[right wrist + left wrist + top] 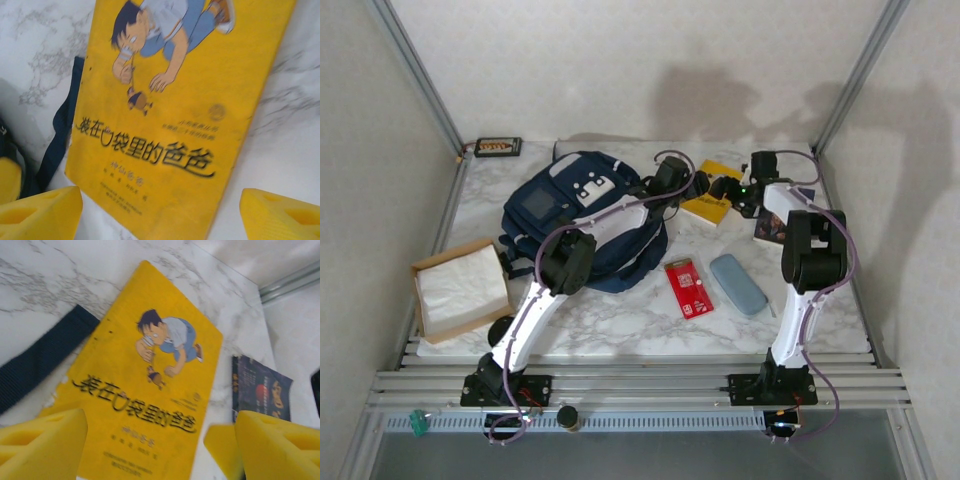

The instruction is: Pack the student bag

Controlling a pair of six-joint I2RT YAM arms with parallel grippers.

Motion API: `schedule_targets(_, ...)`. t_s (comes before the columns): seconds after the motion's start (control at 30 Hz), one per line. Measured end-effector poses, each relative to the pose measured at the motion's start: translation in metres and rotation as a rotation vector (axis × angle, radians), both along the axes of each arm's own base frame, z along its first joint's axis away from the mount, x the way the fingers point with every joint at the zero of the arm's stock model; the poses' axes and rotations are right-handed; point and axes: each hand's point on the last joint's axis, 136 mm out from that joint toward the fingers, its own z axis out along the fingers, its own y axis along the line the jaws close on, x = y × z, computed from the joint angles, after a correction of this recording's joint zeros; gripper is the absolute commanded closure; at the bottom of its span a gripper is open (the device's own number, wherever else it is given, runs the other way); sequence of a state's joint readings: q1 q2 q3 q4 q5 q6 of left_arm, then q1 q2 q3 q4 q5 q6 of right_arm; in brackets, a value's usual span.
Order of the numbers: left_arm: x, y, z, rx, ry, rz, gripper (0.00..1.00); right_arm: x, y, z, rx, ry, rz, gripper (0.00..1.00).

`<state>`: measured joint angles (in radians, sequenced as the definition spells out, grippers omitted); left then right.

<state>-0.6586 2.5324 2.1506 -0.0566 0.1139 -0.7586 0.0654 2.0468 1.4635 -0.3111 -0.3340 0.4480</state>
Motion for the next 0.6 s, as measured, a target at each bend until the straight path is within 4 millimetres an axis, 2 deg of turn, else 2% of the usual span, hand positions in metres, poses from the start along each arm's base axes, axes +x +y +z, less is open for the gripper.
schedule_targets(0.17,0.02,0.017,-0.017,0.01,0.027,0.037,0.23,-0.01,0.019,-0.009,0.016,0.038,0.009,0.25)
schedule_targets(0.3,0.026,0.023,-0.035,-0.001,0.068,0.037,0.23,-0.012,0.024,-0.016,0.002,0.056,-0.001,0.26)
schedule_targets(0.4,0.022,0.02,-0.049,-0.002,0.102,0.008,0.24,-0.012,0.021,-0.018,-0.012,0.06,-0.022,0.25)
schedule_targets(0.6,0.009,0.004,-0.05,-0.024,0.133,-0.068,0.29,-0.011,0.018,-0.02,-0.037,0.061,-0.048,0.24)
